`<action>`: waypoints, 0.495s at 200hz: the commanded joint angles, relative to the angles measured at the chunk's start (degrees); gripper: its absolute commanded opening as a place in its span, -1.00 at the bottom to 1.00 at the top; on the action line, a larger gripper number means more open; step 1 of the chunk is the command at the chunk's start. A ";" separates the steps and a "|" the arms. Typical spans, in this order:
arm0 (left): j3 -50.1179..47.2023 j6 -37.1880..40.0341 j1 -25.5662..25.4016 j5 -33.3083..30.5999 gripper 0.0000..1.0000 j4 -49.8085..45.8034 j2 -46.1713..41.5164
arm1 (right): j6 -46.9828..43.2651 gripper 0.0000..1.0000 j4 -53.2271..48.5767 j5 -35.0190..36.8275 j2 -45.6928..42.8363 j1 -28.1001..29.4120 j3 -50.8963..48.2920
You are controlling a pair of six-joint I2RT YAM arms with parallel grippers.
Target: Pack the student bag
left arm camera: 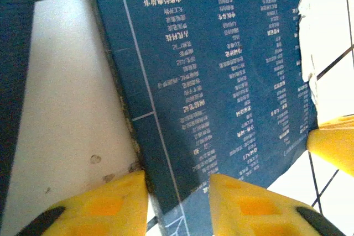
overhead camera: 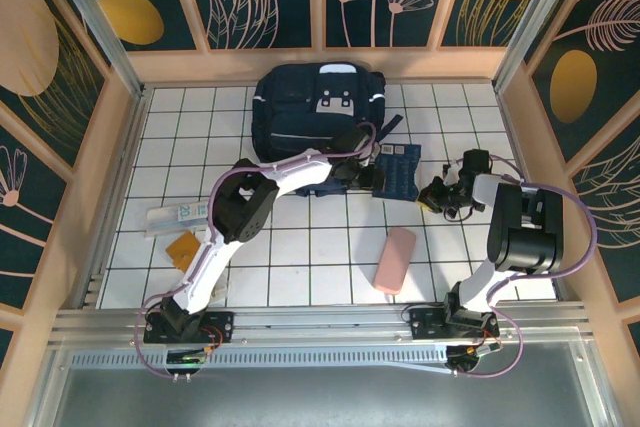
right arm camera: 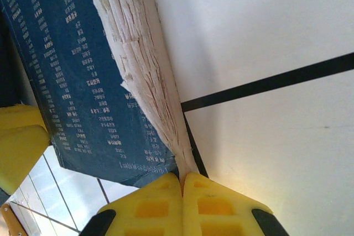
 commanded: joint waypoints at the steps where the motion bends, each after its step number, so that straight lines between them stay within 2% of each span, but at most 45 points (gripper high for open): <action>1: -0.53 -0.60 -2.56 10.16 -0.44 5.06 -3.24 | -0.97 -1.00 1.16 -1.76 2.20 0.89 -1.45; 19: -1.08 -0.92 -2.50 10.54 -0.55 6.35 -3.97 | -0.78 -1.00 1.38 -2.17 2.07 0.91 -1.53; 41: -2.50 -1.83 -2.54 10.49 -0.56 9.02 -5.65 | -0.72 -1.00 1.53 -2.26 2.02 0.91 -1.71; 82: -5.50 -4.50 -2.61 11.68 -0.53 15.31 -7.33 | -0.52 -1.00 2.43 -3.31 2.76 0.91 -1.89; 99: -5.33 -5.24 -2.62 12.02 -0.43 16.12 -7.03 | -0.52 -1.00 2.49 -3.39 2.70 0.91 -1.89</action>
